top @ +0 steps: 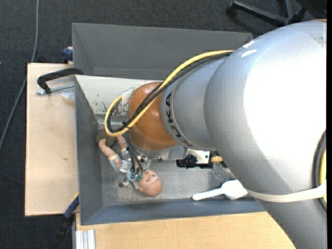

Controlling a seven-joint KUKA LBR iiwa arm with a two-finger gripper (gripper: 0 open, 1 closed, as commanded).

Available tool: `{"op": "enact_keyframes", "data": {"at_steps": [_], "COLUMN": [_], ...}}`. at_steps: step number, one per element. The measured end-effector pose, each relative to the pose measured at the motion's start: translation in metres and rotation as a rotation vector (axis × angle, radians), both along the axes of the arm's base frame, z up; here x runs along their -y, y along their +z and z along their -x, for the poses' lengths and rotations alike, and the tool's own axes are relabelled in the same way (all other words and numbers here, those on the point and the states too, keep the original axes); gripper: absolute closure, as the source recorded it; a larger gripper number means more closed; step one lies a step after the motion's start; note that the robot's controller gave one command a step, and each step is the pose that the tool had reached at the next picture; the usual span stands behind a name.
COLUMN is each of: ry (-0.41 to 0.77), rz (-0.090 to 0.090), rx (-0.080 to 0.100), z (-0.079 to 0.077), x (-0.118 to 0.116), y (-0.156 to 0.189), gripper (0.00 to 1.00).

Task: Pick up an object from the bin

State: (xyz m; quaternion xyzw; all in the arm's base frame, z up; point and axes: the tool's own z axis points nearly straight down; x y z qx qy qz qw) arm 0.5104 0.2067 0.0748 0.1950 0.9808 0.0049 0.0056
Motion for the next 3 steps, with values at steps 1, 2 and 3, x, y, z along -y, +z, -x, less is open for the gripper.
{"op": "enact_keyframes", "data": {"at_steps": [1,2,3], "ry": [0.000,0.000,-0.001], "rz": [0.000,-0.001,-0.002], "rx": [0.001,0.002,0.003], "z": [-0.0003,-0.0007,-0.0009], "x": [0.0001,-0.0001,-0.0002], "y": [0.0060,0.0112,0.0140], "gripper": [1.00,1.00,1.00]}}
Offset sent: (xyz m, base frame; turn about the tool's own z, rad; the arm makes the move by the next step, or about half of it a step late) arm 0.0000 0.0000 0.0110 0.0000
